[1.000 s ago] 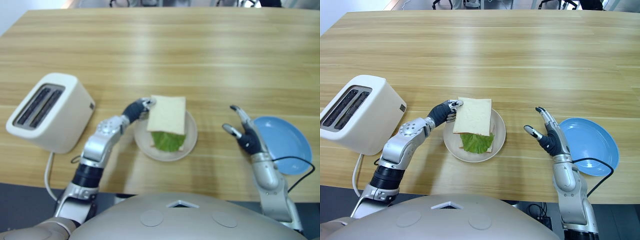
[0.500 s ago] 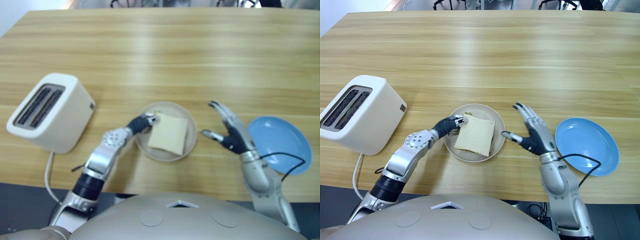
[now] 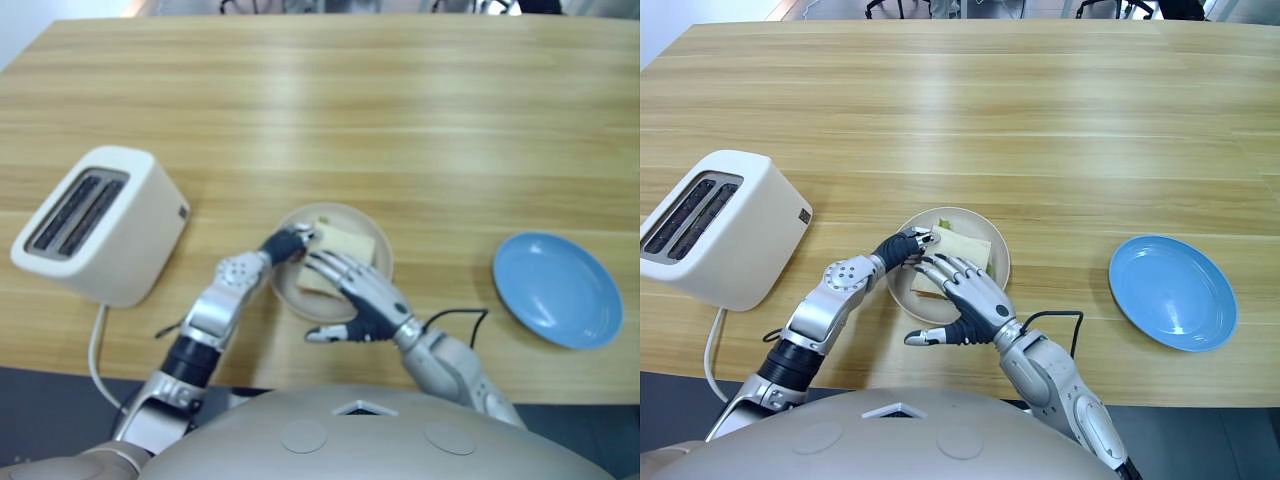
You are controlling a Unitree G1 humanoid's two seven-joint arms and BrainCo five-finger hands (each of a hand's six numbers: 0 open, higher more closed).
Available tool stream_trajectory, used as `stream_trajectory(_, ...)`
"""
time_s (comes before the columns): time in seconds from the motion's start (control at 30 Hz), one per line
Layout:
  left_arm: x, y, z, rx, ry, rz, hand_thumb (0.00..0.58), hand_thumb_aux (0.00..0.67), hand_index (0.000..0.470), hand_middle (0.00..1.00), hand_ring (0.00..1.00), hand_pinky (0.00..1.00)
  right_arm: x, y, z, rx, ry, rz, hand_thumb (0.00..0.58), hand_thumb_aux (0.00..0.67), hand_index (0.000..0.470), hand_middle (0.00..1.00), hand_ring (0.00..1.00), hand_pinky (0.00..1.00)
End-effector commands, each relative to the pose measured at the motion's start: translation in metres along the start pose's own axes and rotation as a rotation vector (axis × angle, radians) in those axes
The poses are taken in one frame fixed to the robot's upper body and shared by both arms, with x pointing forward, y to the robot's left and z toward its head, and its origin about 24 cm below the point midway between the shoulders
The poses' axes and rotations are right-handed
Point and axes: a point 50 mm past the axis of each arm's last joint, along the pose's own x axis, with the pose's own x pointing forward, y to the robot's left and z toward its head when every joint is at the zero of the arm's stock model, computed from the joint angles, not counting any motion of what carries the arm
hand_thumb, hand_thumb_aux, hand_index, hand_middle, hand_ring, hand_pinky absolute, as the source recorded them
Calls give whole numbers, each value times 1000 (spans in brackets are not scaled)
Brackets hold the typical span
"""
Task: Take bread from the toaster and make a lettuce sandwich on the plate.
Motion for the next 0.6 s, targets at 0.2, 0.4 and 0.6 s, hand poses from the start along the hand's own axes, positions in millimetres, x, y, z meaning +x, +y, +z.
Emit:
stream_trajectory(0.2,3,8,3,8,-1,39,580,670,460,1000,1000,1000,0,-1,-13,-87,27,45,0,0,0,0,0,0)
stream_trajectory(0.4,5,10,-2,15,18,51,580,670,460,1000,1000,1000,2,-4,-25,-146,54,52,0,0,0,0,0,0)
stream_trajectory(0.6,4,6,-11,30,44,39,580,670,460,1000,1000,1000,14,-12,-39,-228,50,68,0,0,0,0,0,0)
